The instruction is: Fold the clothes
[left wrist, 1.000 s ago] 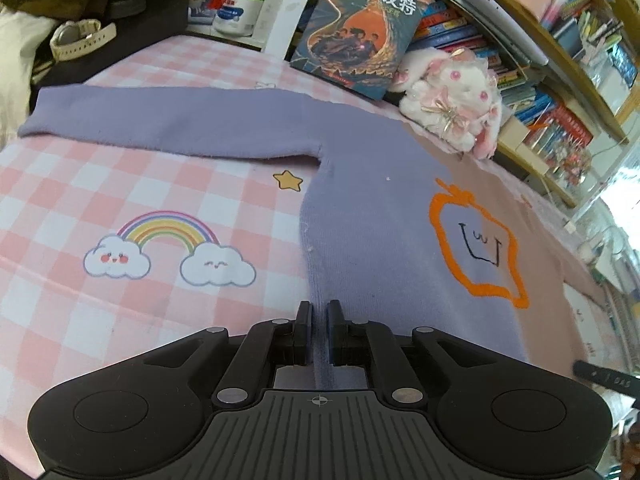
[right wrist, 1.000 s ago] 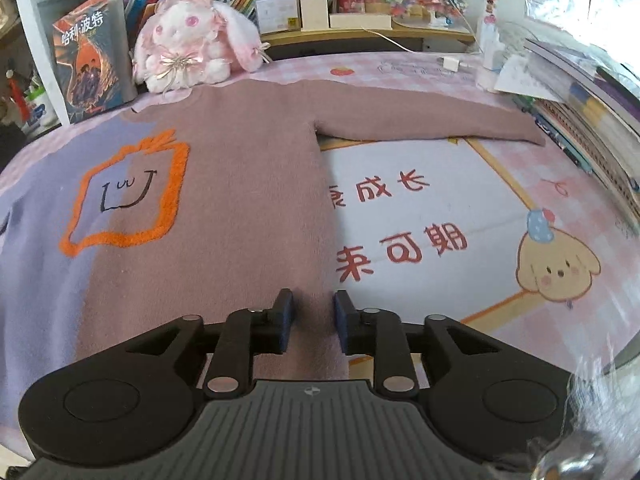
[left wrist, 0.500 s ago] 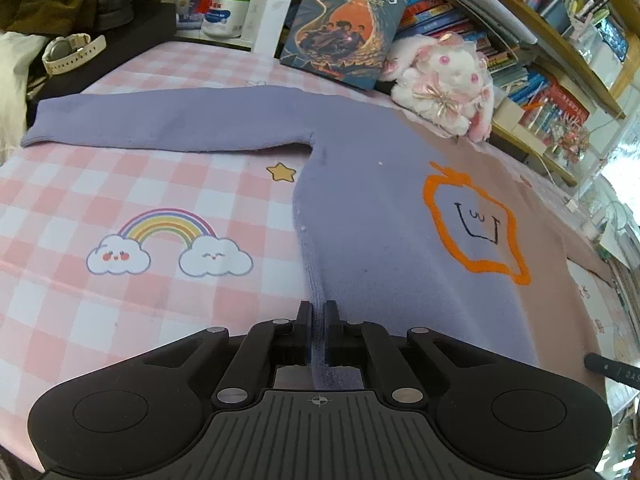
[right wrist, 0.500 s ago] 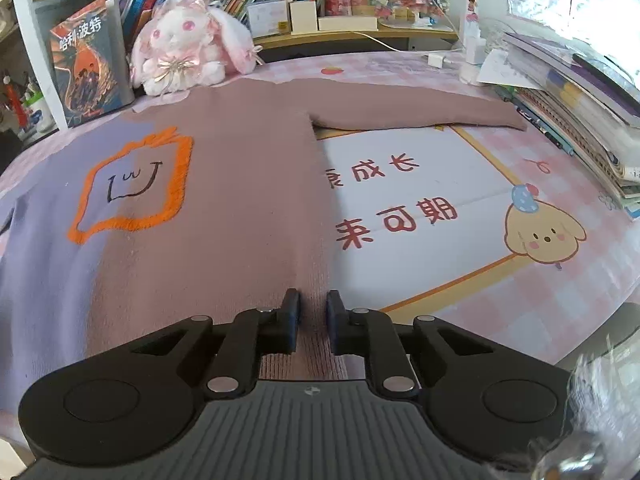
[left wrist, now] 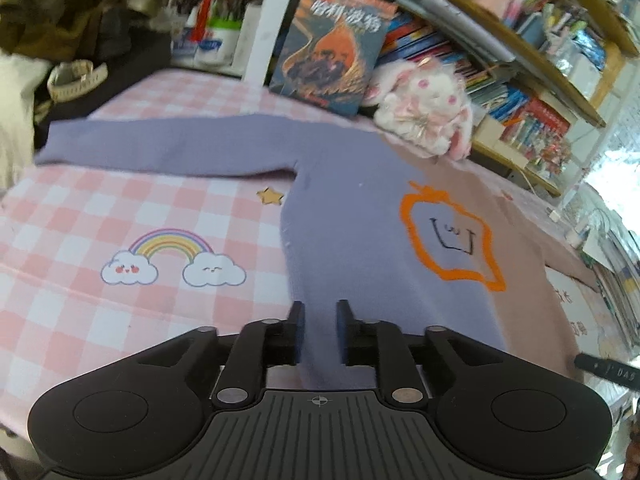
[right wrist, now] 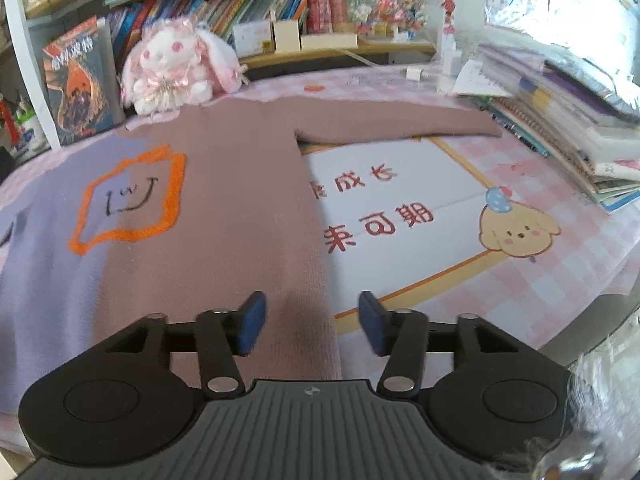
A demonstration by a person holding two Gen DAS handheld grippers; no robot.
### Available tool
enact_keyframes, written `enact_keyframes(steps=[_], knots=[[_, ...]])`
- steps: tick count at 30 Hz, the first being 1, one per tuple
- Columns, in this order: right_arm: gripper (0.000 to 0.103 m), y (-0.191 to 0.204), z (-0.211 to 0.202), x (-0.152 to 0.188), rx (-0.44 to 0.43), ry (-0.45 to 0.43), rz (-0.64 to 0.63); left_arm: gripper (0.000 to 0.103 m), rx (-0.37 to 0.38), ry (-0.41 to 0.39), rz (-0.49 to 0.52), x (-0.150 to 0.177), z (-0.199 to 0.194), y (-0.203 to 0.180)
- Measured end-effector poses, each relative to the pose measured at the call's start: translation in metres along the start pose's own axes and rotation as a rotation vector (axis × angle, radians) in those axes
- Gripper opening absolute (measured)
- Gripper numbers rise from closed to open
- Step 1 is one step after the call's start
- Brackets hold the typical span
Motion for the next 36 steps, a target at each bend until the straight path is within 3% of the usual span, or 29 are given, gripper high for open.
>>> enact_keyframes(steps=[2, 6, 7, 9, 13, 16, 18, 25, 36], knots=[[0.073, 0.003, -0.013, -0.001, 0.005, -0.03, 0.003, 0.034, -0.009, -0.005, 0.023, 0.002, -0.004, -0.01], [0.093, 0.013, -0.037, 0.0, 0.019, -0.083, -0.019, 0.076, -0.047, -0.015, 0.063, 0.009, -0.011, -0.032], [0.095, 0.016, -0.041, 0.001, 0.022, -0.094, -0.031, 0.081, -0.054, -0.015, 0.077, 0.012, -0.012, -0.038], [0.1, 0.022, -0.047, 0.004, 0.015, -0.105, -0.055, 0.083, -0.055, -0.011, 0.116, 0.017, -0.011, -0.051], [0.102, 0.034, -0.053, 0.013, -0.027, -0.116, -0.12, 0.086, -0.064, -0.002, 0.177, 0.022, -0.007, -0.071], [0.102, 0.039, -0.049, 0.012, -0.05, -0.113, -0.172, 0.088, -0.104, 0.001, 0.188, 0.018, -0.005, -0.08], [0.102, 0.038, -0.047, 0.007, -0.062, -0.109, -0.18, 0.095, -0.124, 0.0, 0.191, 0.019, -0.005, -0.085], [0.103, 0.023, -0.031, 0.006, -0.083, -0.081, -0.164, 0.096, -0.168, 0.018, 0.196, 0.027, 0.0, -0.1], [0.103, 0.004, -0.02, 0.011, -0.039, -0.044, -0.121, 0.096, -0.119, 0.066, 0.24, 0.032, 0.016, -0.109]])
Point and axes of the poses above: each gripper's, at about its wrist camera, not at the fingertips, and z roughly the way its jaws point, y to its left, x to its underside, the point moved 5 cm from there along z, roughly the way its jaws point, and after that the axes turned 15 degrees about x, right-handed, at the moved point
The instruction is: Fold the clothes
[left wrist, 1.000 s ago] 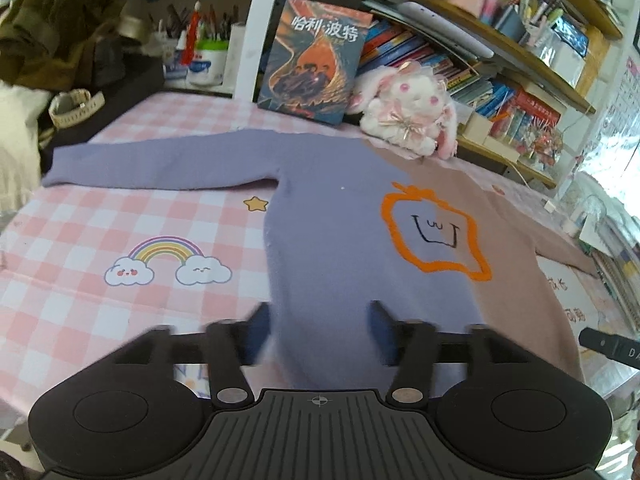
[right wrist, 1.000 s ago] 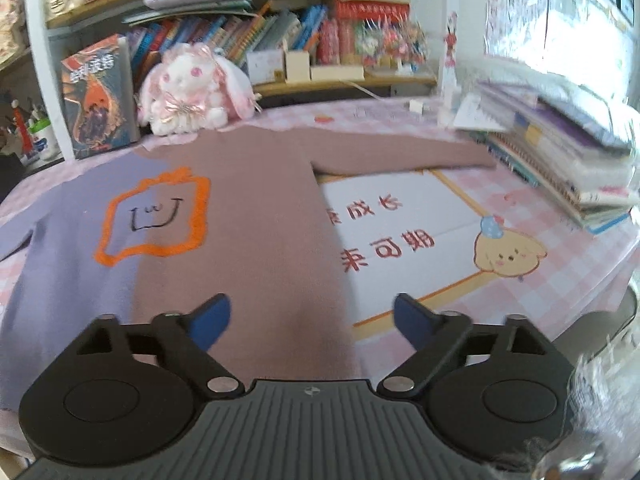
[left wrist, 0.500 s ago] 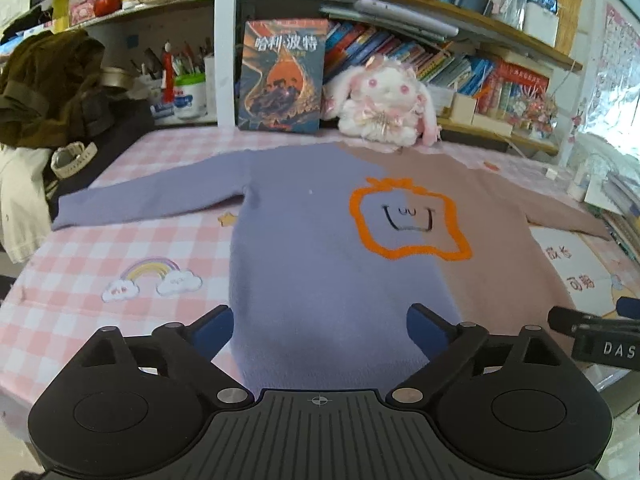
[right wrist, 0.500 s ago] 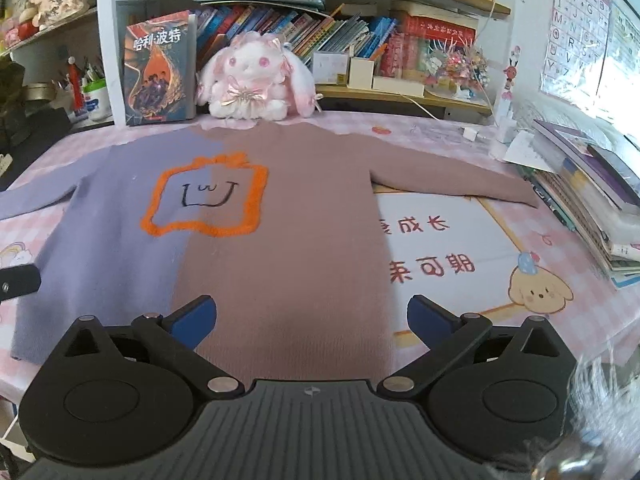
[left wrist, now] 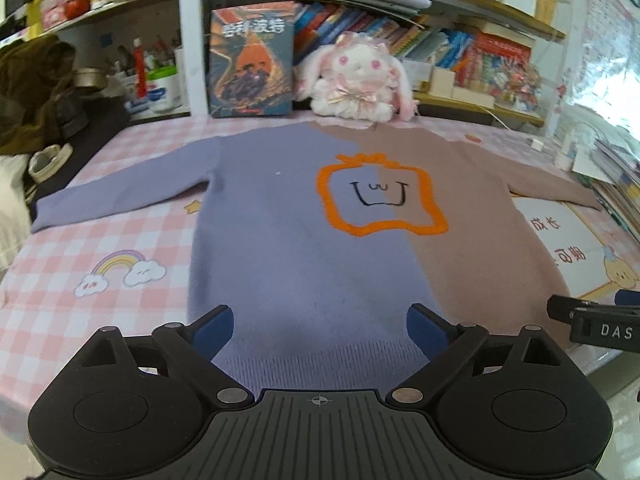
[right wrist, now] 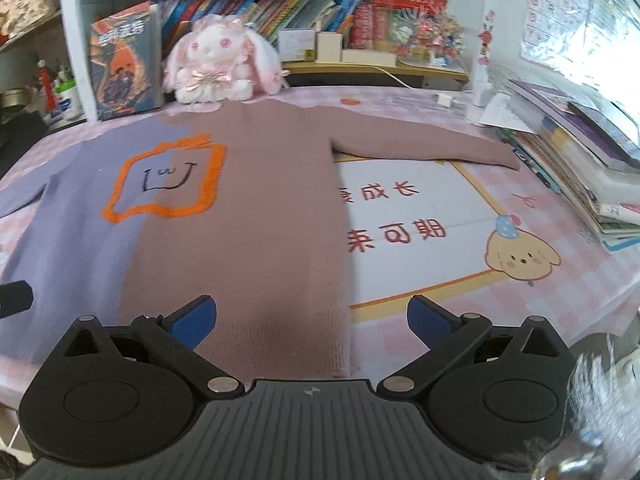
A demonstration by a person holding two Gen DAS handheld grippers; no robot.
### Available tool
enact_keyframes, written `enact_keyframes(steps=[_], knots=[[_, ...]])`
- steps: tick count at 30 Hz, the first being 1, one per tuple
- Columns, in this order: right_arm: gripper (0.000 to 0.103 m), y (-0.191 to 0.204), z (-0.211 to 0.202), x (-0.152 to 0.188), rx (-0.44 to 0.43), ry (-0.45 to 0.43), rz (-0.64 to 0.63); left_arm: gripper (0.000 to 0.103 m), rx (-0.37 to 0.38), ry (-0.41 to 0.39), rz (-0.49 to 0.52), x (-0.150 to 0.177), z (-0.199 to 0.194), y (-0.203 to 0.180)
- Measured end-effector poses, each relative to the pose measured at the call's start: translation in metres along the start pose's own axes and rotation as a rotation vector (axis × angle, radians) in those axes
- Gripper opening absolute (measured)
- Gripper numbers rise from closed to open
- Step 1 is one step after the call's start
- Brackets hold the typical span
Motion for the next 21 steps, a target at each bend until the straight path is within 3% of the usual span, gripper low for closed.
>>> enact_keyframes(steps=[7, 15, 21], knots=[[0.103, 0.026, -0.006, 0.002, 0.052, 0.011, 0.046, 0.096, 0.069, 0.023, 0.067, -0.005, 0.006, 0.033], [0.103, 0.092, -0.031, 0.005, 0.109, 0.021, 0.085, 0.096, 0.132, 0.048, 0.092, -0.023, 0.004, 0.099], [0.103, 0.14, -0.039, 0.018, 0.148, 0.056, 0.121, 0.096, 0.13, 0.07, 0.069, -0.027, 0.004, 0.156]])
Point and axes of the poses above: each gripper's, at about its wrist camera, not at the fingertips, and z roughly the way its jaws point, y to its left, x to its underside, the point moved 5 cm from there along z, roughly the way its jaws point, and after that the axes turned 15 degrees about x, right-handed, at the moved point
